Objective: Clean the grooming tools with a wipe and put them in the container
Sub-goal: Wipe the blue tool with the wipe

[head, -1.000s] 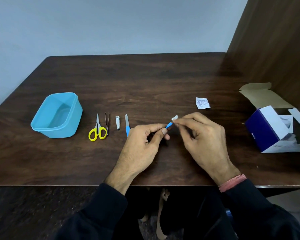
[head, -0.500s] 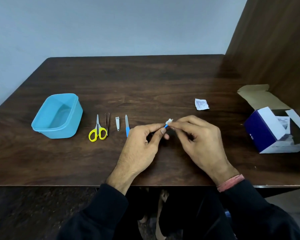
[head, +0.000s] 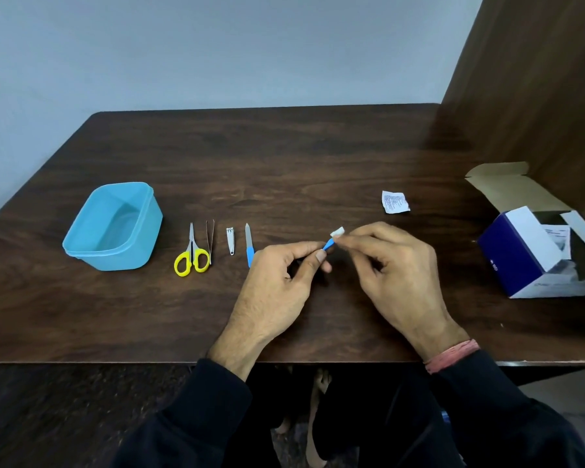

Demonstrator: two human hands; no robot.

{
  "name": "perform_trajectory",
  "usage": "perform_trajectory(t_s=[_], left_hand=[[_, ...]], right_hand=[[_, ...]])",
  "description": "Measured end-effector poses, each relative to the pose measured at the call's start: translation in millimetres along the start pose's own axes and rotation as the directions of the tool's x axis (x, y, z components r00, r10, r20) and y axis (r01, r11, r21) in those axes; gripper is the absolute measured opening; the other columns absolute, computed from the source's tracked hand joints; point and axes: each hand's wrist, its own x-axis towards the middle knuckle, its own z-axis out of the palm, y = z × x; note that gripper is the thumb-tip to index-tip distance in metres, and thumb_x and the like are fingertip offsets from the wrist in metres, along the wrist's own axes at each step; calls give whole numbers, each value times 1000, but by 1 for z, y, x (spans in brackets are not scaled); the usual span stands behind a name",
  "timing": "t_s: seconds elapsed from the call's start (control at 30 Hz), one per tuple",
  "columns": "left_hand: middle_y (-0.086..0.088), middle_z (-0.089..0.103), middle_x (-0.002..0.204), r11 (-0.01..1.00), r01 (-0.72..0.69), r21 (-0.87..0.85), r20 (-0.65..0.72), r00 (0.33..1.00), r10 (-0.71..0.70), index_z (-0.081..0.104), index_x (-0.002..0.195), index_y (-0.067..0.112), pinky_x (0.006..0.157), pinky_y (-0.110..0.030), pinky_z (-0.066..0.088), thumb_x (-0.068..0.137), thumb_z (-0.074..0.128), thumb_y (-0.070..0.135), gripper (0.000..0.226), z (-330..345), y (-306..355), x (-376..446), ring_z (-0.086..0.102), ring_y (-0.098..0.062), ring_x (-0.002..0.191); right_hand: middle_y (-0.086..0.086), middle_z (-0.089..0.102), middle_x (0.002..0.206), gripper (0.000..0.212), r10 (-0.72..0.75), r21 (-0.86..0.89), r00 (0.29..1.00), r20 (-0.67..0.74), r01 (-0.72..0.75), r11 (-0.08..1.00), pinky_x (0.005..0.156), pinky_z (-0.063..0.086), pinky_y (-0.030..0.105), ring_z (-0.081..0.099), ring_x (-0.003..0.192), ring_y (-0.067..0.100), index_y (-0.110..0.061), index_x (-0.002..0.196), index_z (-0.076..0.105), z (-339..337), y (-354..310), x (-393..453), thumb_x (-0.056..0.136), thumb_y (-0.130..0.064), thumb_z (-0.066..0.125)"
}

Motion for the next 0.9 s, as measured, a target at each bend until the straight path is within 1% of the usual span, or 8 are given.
perform_trajectory(t_s=[0.1, 0.2, 0.3, 0.47, 0.57, 0.67, 0.77, 0.9], left_hand=[[11, 82, 88, 1000, 6, 11, 2, 1000, -6, 87, 101, 32, 73, -46, 56, 113, 66, 32, 24, 1, 0, 0, 70, -31, 75], [17, 81, 89, 1000, 21, -2, -13, 1000, -21, 88, 104, 32, 71, -22, 52, 113, 66, 29, 24, 2, 1, 1, 69, -2, 76], [22, 82, 93, 1000, 26, -9, -9, 1000, -26, 87, 117, 31, 85, -6, 49, 114, 65, 27, 23, 2, 5, 1, 74, 3, 100], [19, 82, 93, 999, -17, -30, 7, 1000, 17, 87, 110, 34, 88, -15, 55, 114, 64, 23, 25, 0, 6, 0, 77, -2, 98], [20, 82, 92, 1000, -7, -15, -5, 1000, 6, 87, 107, 34, 82, -19, 56, 114, 65, 25, 25, 0, 5, 0, 76, -1, 91], [19, 82, 93, 999, -1, -33, 2, 1000, 1, 88, 110, 31, 85, -21, 58, 114, 65, 25, 24, 0, 6, -1, 78, -7, 96], [18, 82, 91, 1000, 15, -26, 4, 1000, -15, 88, 111, 31, 67, -16, 51, 114, 65, 25, 24, -1, 7, -2, 70, 3, 73], [20, 82, 93, 1000, 3, -23, -2, 1000, -3, 87, 107, 34, 78, -30, 60, 114, 65, 27, 24, 0, 6, -1, 77, -10, 87]], right_hand=[[-9, 80, 107, 24, 8, -25, 1000, -12, -8, 1000, 79, 65, 46, 77, 95, 20, -21, 113, 88, 2, 2, 1, 100, -3, 77], [-9, 80, 109, 25, 72, 15, 994, -86, -71, 997, 81, 65, 45, 77, 97, 18, -21, 115, 88, 0, 1, 1, 101, -3, 78], [-6, 82, 113, 21, 32, 78, 992, -121, -22, 997, 86, 65, 41, 79, 102, 14, -16, 116, 87, -4, -4, -1, 101, -3, 81], [-8, 80, 115, 24, -99, -1, 993, 63, 99, 995, 85, 65, 42, 77, 104, 16, -19, 121, 85, 2, -4, -3, 105, -5, 74], [-9, 79, 111, 23, -63, -54, 998, 21, 64, 997, 78, 64, 44, 76, 96, 19, -21, 119, 86, 3, -2, -2, 105, -8, 73], [-9, 79, 111, 23, -92, -38, 995, 42, 93, 995, 76, 64, 45, 75, 94, 19, -20, 118, 86, 3, -2, -4, 103, -6, 76], [-10, 80, 111, 23, -75, -51, 997, 32, 76, 996, 75, 64, 45, 74, 93, 19, -21, 117, 86, 3, -1, -4, 103, -8, 74], [-11, 80, 112, 25, -85, -50, 995, 47, 87, 995, 75, 64, 45, 74, 94, 19, -22, 117, 86, 3, 0, -4, 102, -7, 74]])
